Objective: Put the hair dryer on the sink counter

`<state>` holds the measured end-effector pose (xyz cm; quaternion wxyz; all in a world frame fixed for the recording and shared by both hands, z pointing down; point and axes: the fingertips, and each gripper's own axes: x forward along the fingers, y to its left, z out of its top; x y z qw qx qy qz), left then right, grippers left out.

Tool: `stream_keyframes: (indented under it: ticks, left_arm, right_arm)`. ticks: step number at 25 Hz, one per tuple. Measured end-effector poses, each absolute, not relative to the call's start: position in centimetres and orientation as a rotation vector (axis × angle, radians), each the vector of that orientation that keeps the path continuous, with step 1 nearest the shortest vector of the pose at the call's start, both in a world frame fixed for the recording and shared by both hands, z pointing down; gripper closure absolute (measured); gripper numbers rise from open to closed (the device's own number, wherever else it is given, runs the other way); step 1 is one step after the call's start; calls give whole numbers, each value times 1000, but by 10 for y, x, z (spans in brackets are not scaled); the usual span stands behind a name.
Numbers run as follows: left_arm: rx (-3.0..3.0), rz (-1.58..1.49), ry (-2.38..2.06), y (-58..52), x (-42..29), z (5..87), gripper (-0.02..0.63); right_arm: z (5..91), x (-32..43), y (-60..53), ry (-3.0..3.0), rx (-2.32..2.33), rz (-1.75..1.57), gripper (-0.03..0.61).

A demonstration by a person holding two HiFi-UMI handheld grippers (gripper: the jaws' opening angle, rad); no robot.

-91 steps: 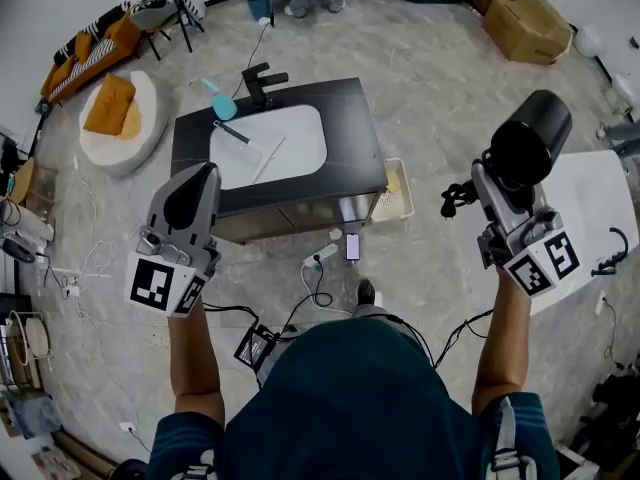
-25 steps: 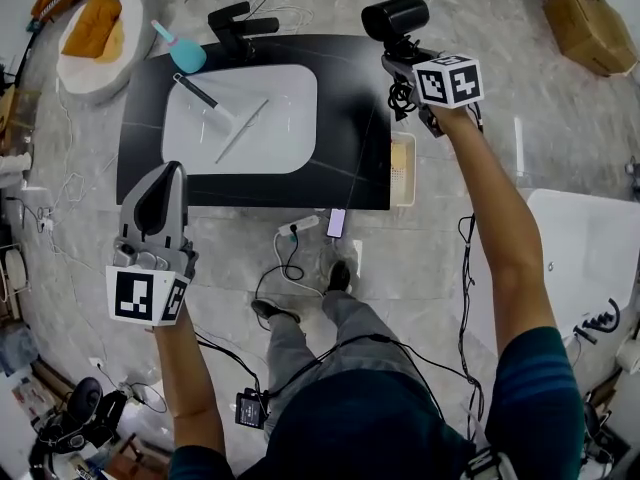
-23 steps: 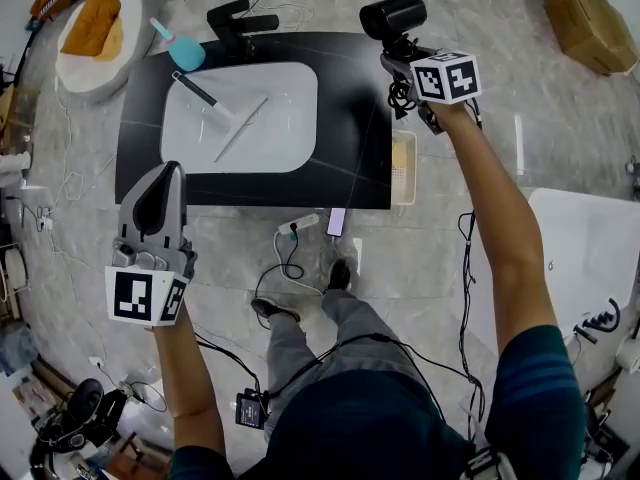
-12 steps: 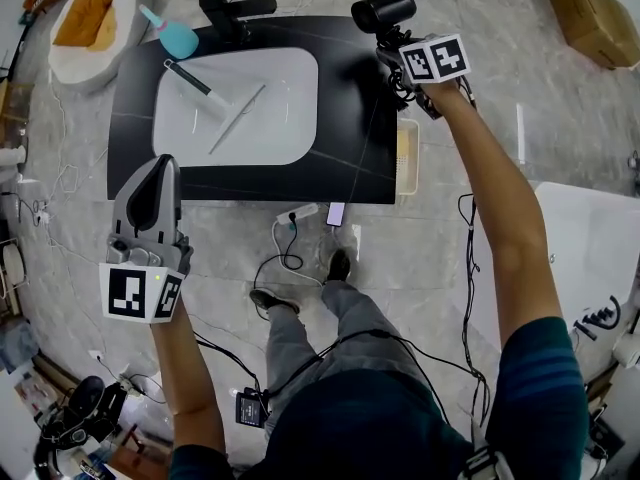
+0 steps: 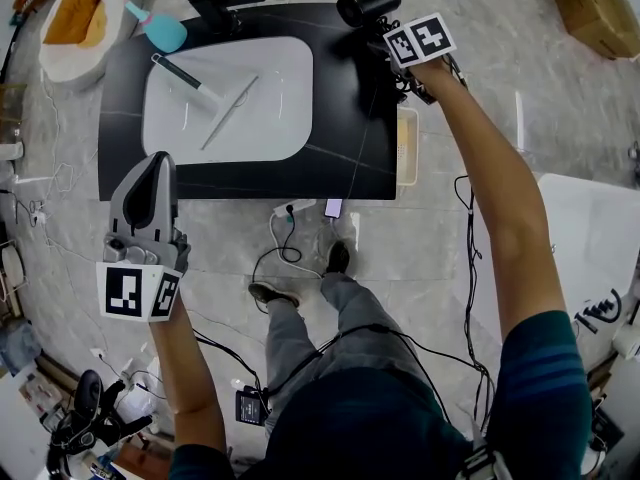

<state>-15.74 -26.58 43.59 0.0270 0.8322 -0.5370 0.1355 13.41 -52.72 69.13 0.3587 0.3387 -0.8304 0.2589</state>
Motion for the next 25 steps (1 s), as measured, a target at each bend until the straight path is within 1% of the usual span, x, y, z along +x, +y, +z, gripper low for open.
stream_keyframes:
  ticks: [7,25]
  left_arm:
    - [2552,412,-1658,-268,-160,444,609]
    - [2531,412,-1656,-270,-169,454,609]
  right_arm:
    - [711,128,-535,-2051,844,705,414]
    - [730,117,-540,-1993,913,618,389]
